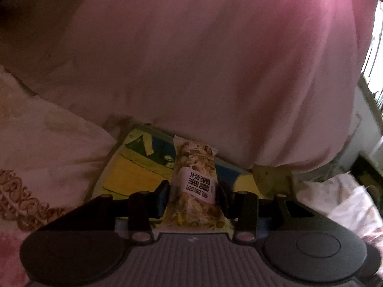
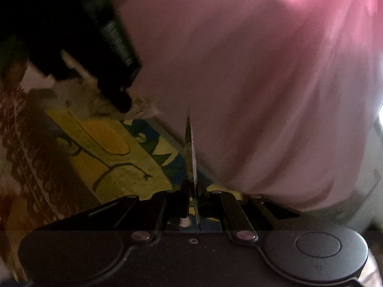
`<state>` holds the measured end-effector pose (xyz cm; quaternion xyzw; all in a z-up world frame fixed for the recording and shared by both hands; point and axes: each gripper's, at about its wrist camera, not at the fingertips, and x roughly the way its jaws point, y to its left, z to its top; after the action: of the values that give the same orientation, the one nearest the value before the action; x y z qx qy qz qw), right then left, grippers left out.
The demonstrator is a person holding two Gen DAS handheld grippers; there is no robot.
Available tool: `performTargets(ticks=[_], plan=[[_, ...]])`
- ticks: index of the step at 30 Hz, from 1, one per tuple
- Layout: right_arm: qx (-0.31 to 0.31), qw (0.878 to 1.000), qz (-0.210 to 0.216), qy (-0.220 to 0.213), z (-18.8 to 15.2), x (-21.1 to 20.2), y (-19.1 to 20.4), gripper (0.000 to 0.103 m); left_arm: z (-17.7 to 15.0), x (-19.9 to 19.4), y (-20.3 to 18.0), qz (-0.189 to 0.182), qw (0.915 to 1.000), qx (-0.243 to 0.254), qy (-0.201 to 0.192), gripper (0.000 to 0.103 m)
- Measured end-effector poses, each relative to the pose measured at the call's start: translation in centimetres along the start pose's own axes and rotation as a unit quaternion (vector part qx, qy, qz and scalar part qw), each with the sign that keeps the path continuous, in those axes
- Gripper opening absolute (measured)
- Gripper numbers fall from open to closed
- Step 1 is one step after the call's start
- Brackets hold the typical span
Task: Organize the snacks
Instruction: 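Carry both snacks to the grey tray and lower them inside, then open both grippers over the tray and withdraw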
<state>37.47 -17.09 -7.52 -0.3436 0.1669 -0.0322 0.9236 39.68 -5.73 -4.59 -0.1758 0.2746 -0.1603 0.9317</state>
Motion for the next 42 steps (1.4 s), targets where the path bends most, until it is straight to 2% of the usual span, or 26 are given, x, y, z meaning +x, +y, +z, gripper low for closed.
performTargets(ticks=[4,9,11,13,16,17,18,21,22,24,29,33,38,42], plan=[[0.013,0.999,0.023,0.018,0.7,1.7,0.5,0.006,-0.4,2.1,2.3,0.013,0.9993,-0.034,0.0,0.047],[0.046,0.996,0.063,0.053,1.3,3.2,0.8,0.014,-0.8,3.3,3.8,0.042,0.9986,-0.029,0.011,0.047],[0.061,0.993,0.079,0.064,1.4,3.5,0.9,0.017,-0.9,3.5,3.9,0.039,0.9987,-0.029,0.017,0.047],[0.073,0.99,0.093,0.079,1.7,3.4,0.9,0.028,-0.9,3.8,3.7,0.04,0.9986,-0.022,0.026,0.048],[0.106,0.984,0.109,0.093,1.8,3.8,0.1,0.05,-0.7,3.7,3.6,0.042,0.9982,-0.019,0.038,0.048],[0.12,0.981,0.119,0.099,1.8,3.8,-0.2,0.062,-0.7,3.6,3.7,0.042,0.998,-0.022,0.042,0.048],[0.135,0.976,0.132,0.105,1.8,3.7,-0.7,0.069,-0.7,3.6,3.8,0.042,0.9977,-0.024,0.047,0.05],[0.171,0.966,0.156,0.116,2.0,3.5,-1.8,0.079,-0.3,3.5,3.8,0.044,0.9968,-0.027,0.061,0.052],[0.182,0.963,0.161,0.118,2.2,3.1,-2.2,0.082,-0.2,3.1,3.6,0.045,0.9969,-0.028,0.059,0.064],[0.197,0.96,0.165,0.112,2.4,1.8,-2.8,0.088,0.2,2.5,3.3,0.054,0.9971,-0.021,0.048,0.08],[0.213,0.964,0.138,0.081,2.9,-1.6,-4.6,0.096,1.5,-1.1,2.3,0.073,0.9972,0.006,0.013,0.085],[0.231,0.965,0.122,0.031,3.4,-5.4,-6.3,0.102,1.9,-4.6,1.5,0.092,0.9953,0.027,-0.014,0.099],[0.243,0.964,0.104,-0.03,3.7,-10.8,-7.8,0.102,2.2,-8.6,-0.6,0.115,0.9892,0.079,-0.043,0.102],[0.238,0.965,0.091,-0.06,3.3,-14.5,-8.3,0.102,1.3,-12.1,-1.8,0.119,0.9872,0.083,-0.066,0.102]])
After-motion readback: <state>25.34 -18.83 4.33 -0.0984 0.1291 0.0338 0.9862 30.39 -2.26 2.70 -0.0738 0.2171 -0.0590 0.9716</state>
